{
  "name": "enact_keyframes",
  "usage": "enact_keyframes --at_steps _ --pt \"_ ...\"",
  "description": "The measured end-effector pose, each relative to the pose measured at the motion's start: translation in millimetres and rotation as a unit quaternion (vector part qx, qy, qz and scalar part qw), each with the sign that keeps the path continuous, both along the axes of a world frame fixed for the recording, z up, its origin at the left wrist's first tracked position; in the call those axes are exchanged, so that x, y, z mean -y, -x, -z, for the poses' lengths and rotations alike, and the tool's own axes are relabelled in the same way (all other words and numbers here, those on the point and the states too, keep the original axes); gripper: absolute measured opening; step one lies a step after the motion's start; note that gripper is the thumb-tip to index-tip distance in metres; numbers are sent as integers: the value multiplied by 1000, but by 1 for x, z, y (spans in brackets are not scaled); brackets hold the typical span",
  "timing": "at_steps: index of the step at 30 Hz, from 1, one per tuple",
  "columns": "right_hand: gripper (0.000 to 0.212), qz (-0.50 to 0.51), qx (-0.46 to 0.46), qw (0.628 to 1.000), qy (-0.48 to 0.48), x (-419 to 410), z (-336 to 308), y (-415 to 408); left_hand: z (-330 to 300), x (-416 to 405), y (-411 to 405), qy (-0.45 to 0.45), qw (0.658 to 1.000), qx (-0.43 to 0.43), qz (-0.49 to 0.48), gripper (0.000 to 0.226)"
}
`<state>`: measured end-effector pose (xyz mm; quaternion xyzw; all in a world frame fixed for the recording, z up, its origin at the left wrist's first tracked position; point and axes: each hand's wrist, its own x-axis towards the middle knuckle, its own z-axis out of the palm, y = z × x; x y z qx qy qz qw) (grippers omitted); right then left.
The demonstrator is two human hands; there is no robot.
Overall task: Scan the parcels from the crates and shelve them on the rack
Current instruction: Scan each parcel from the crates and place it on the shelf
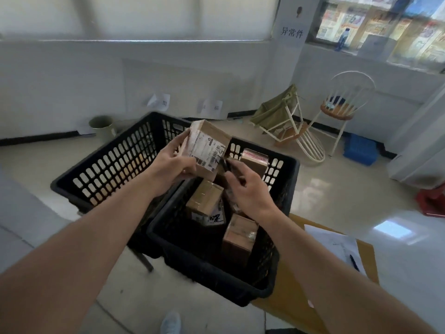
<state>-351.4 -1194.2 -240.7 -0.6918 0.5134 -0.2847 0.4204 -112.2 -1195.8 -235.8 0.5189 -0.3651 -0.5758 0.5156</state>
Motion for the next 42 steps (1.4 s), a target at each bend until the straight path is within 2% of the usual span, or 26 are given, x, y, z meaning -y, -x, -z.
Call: enact_keyframes --at_steps 4,8,10,14,19,24,26,30,34,42 --pt "46 45 144 988 -12 -4 -14 -27 -12 -38 1 26 997 -33 -58 104" --pt "49 5 214 976 -27 -20 -34 -62 -29 -88 -11 49 993 -36 -104 107" --pt "50 -32 239 970 -25 -34 -43 -81 -40 -118 -19 51 991 -8 -121 107" --pt "51 -109 318 941 -48 -74 -59 -120 -61 -181 -38 36 982 100 -154 103" --pt "47 -189 337 921 -46 -140 -73 -172 -78 -266 -69 55 955 173 -237 67" --pt "54 -253 351 900 -56 -228 -76 -230 -82 -365 -107 95 897 256 -347 23" --pt "54 -274 345 896 -61 -269 -74 -254 -81 -410 -124 104 875 286 -377 18" --pt "54 -300 344 888 -58 -354 -68 -302 -77 -504 -160 76 825 348 -438 44" --pt "53 -334 348 873 -66 -438 -65 -349 -79 -596 -186 79 793 373 -475 65" --pt "53 -436 326 831 -114 -583 -62 -432 -75 -753 -230 32 724 418 -547 66"
